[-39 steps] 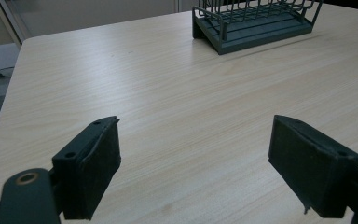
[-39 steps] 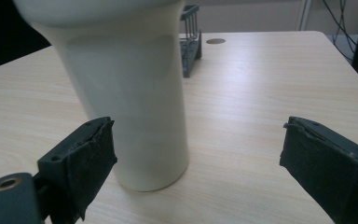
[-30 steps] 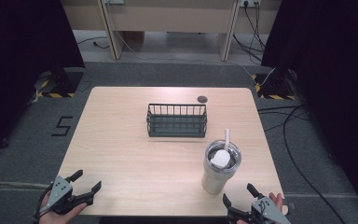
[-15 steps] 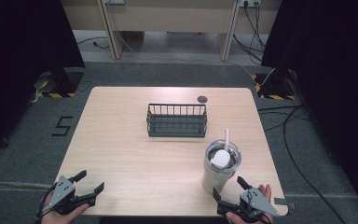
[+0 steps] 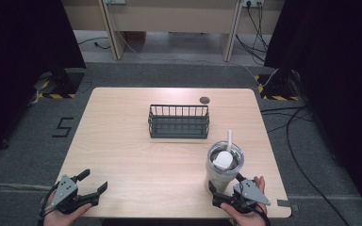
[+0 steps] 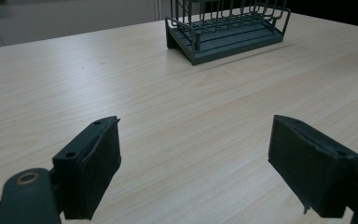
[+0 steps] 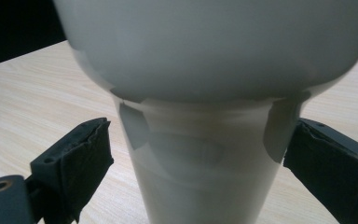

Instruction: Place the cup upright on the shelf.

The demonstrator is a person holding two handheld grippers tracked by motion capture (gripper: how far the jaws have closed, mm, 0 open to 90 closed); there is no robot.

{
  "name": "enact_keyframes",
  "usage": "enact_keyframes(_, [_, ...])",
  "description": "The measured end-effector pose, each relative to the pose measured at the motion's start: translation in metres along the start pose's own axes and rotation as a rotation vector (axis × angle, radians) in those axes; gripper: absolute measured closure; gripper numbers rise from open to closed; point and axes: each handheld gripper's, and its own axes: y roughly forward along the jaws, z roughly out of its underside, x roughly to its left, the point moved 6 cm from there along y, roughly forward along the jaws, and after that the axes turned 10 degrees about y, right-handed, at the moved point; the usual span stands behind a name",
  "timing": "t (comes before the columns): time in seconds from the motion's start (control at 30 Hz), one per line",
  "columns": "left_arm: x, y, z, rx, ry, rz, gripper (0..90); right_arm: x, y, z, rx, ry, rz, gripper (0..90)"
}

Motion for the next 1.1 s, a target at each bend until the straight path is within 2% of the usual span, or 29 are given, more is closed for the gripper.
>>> enact_keyframes(0.27, [-0.002, 0.006, -0.005, -0.012, 0.014, 0.024, 16.8, -0.001, 0.010, 0.000, 0.000, 0.009, 0.016, 8.8])
enact_keyframes(0.33, [-0.002, 0.006, -0.005, -0.012, 0.016, 0.029, 16.8, -0.001, 0.013, 0.001, 0.000, 0.024, 0.013, 8.8])
enact_keyframes(0.53, [-0.003, 0.007, -0.006, -0.017, 0.021, 0.040, 16.9, -0.001, 0.017, 0.000, -0.005, 0.019, 0.012, 8.7])
enact_keyframes(0.8, [-0.005, 0.008, -0.005, -0.018, 0.022, 0.050, 17.2, -0.001, 0.020, 0.001, -0.032, 0.007, 0.024, 8.9])
enact_keyframes(0.87, [-0.006, 0.009, -0.004, -0.014, 0.022, 0.055, 17.2, -0.002, 0.022, 0.001, -0.041, 0.011, 0.021, 8.8])
enact_keyframes(0.97, [-0.006, 0.008, -0.005, -0.014, 0.030, 0.058, 17.2, 0.000, 0.023, 0.002, -0.060, 0.045, 0.022, 8.8])
enact_keyframes(1.1, [-0.008, 0.008, -0.005, -0.017, 0.033, 0.067, 17.2, 0.000, 0.024, 0.001, -0.066, 0.034, 0.033, 9.0])
